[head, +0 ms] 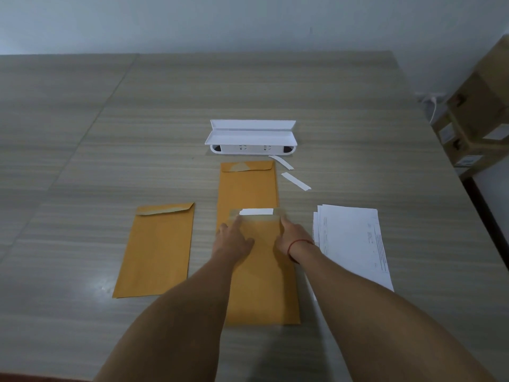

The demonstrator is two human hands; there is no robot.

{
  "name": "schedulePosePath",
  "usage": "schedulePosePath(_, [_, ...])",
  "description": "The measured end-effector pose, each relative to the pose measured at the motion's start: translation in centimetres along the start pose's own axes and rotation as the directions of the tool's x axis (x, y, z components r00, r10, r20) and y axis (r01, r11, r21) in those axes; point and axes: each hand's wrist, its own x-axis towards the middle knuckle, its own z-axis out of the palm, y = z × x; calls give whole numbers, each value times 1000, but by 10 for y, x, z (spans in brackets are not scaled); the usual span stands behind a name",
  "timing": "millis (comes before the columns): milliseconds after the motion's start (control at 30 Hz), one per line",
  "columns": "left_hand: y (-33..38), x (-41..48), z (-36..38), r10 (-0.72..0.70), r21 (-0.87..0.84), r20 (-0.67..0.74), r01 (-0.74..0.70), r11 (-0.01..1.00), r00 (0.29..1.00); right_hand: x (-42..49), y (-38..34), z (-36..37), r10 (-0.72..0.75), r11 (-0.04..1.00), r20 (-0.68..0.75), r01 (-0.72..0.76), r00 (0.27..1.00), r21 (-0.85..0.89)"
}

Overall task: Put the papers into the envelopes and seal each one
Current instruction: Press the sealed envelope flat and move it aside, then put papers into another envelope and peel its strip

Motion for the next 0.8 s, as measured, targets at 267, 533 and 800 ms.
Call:
schedulePosePath(267, [39,-9,-2,98,37,-71,-96,995,993,-12,20,-23,-78,997,-170,79,982,-1])
schedulePosePath(533, [114,-29,48,147,-244,-18,-147,959,989,-36,104,-65,258,965,-314,-229,914,128])
schedulePosePath(800, [142,-43,95,90,-261,-1,-87,961,996,-53,154,-65,452,885,-246,-397,857,243])
